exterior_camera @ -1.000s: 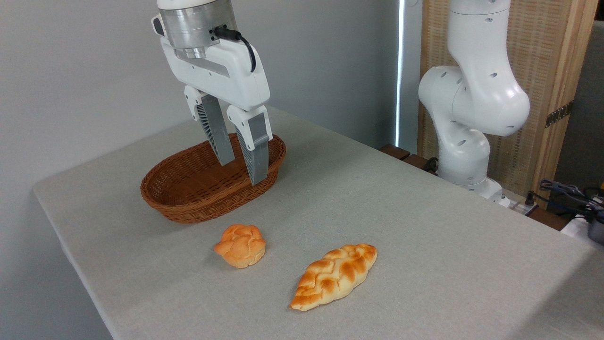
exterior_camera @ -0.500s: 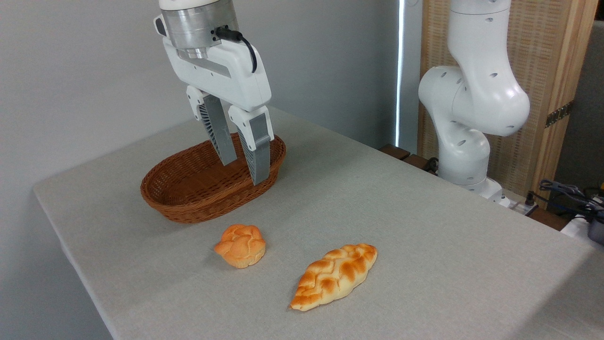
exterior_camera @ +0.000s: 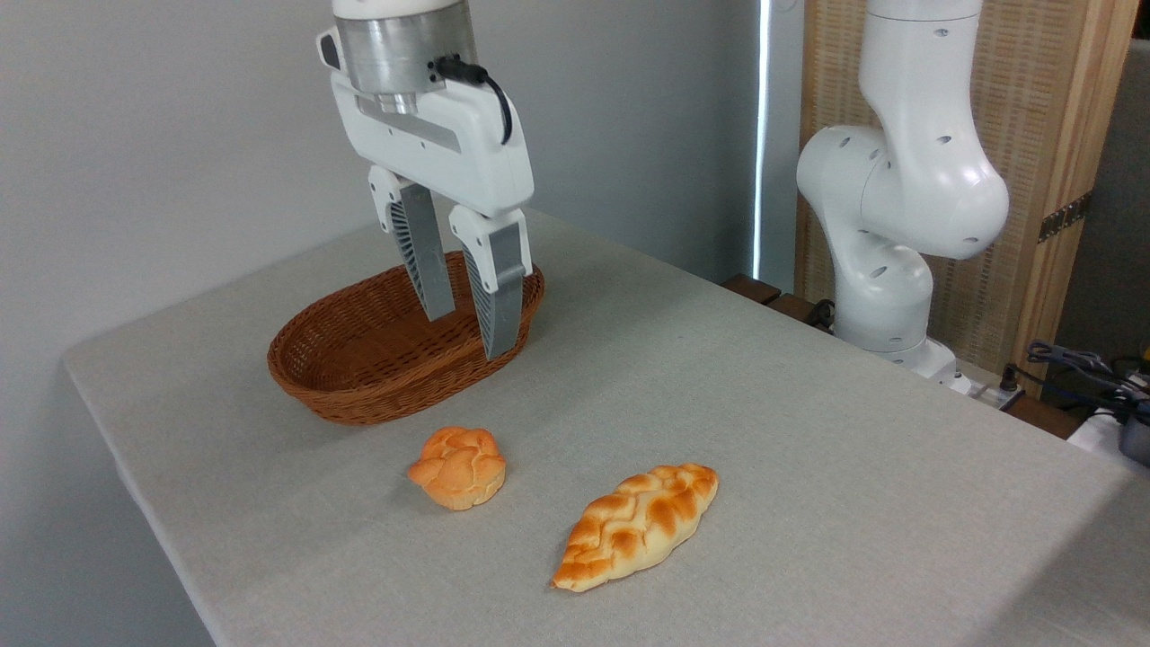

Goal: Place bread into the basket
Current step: 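Move the open gripper down over the small round bread roll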

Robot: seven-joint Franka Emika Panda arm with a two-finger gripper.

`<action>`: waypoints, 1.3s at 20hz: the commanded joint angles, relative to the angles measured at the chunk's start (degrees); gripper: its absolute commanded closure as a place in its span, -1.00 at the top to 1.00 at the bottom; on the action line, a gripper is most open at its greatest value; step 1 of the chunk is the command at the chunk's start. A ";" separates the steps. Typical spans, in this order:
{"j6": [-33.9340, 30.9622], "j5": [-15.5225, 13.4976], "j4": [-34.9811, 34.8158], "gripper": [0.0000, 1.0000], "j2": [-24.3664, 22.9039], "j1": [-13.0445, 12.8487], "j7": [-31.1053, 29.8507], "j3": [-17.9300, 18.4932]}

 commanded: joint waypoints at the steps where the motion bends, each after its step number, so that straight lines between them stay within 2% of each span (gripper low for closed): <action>1: 3.20 -0.56 -6.59 1.00 -4.38 -0.19 1.44 0.75; 6: 4.42 -0.38 -9.67 1.00 -5.27 -0.19 1.44 1.02; 14: 12.77 -0.38 -13.19 1.00 -4.74 -0.54 1.53 0.93; 16: 13.83 -0.38 -15.03 1.00 -4.74 -2.12 1.53 1.02; 19: 20.05 -0.38 -18.98 1.00 -4.48 -4.05 1.53 0.93; 21: 22.52 -0.38 -21.10 1.00 -4.13 -4.41 1.53 0.93; 26: 24.11 -0.47 -22.42 1.00 -2.11 -6.52 1.53 0.93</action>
